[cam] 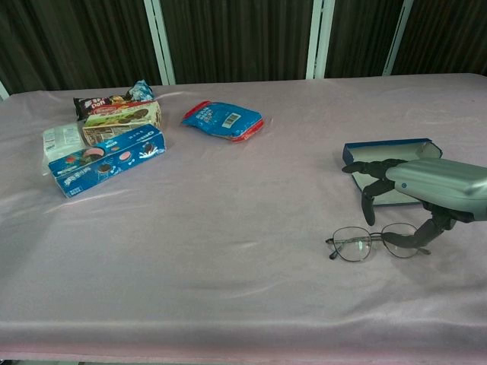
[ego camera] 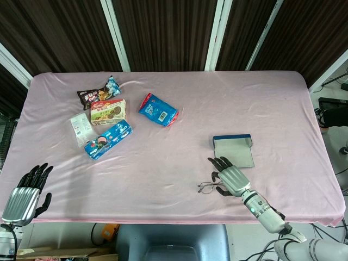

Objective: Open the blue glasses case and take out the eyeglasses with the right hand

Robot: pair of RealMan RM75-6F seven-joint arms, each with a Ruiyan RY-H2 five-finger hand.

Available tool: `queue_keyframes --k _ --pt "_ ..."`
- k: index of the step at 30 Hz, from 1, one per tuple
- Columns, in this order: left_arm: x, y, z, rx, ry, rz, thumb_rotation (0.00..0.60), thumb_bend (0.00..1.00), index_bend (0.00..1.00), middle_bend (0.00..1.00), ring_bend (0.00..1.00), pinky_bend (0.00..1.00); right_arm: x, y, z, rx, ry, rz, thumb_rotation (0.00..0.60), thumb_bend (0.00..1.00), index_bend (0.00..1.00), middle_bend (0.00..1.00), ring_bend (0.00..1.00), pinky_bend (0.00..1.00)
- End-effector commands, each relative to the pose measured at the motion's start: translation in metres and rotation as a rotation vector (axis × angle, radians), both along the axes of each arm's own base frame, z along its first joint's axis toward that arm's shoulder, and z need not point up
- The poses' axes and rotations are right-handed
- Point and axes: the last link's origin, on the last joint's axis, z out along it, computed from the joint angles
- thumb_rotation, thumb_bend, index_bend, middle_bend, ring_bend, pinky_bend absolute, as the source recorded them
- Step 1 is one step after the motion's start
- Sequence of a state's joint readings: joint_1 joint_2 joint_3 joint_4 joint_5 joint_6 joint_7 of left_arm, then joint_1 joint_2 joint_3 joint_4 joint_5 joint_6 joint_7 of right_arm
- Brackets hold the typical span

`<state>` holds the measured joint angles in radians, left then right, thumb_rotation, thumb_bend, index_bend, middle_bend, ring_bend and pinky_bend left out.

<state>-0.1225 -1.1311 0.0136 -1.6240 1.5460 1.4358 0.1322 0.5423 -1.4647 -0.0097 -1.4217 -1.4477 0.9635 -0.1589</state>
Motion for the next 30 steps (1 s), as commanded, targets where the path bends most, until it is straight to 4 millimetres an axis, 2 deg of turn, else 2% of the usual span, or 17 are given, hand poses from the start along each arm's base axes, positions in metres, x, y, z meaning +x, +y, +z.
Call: queue_keyframes --k 1,9,19,30 --pt "0.0000 -0.0001 0.0001 -0.001 -0.001 -0.001 0.600 0.48 0.00 0.03 0.03 0.17 -0.0012 0.0007 -0.0003 0.000 0.005 0.000 0.600 0.50 0.60 0.00 0.00 0.00" --pt "0.0005 -0.0003 -0.0008 -0.005 -0.001 -0.004 0.600 0.48 0.00 0.03 0.03 0.17 -0.0058 0.0007 -0.0028 -0.003 0.021 -0.003 0.600 0.50 0.61 0.00 0.00 0.00" --pt "0.0000 0.0002 0.0000 -0.005 -0.003 -0.002 0.600 0.48 0.00 0.03 0.03 0.17 -0.0068 0.0008 -0.0067 0.003 0.027 -0.005 0.600 0.55 0.64 0.00 0.00 0.00" --pt "0.0000 0.0002 0.0002 -0.007 -0.007 -0.003 0.600 0.48 0.00 0.03 0.03 0.17 -0.0081 0.0012 -0.0103 0.003 0.028 -0.009 0.600 0.55 0.68 0.01 0.00 0.00"
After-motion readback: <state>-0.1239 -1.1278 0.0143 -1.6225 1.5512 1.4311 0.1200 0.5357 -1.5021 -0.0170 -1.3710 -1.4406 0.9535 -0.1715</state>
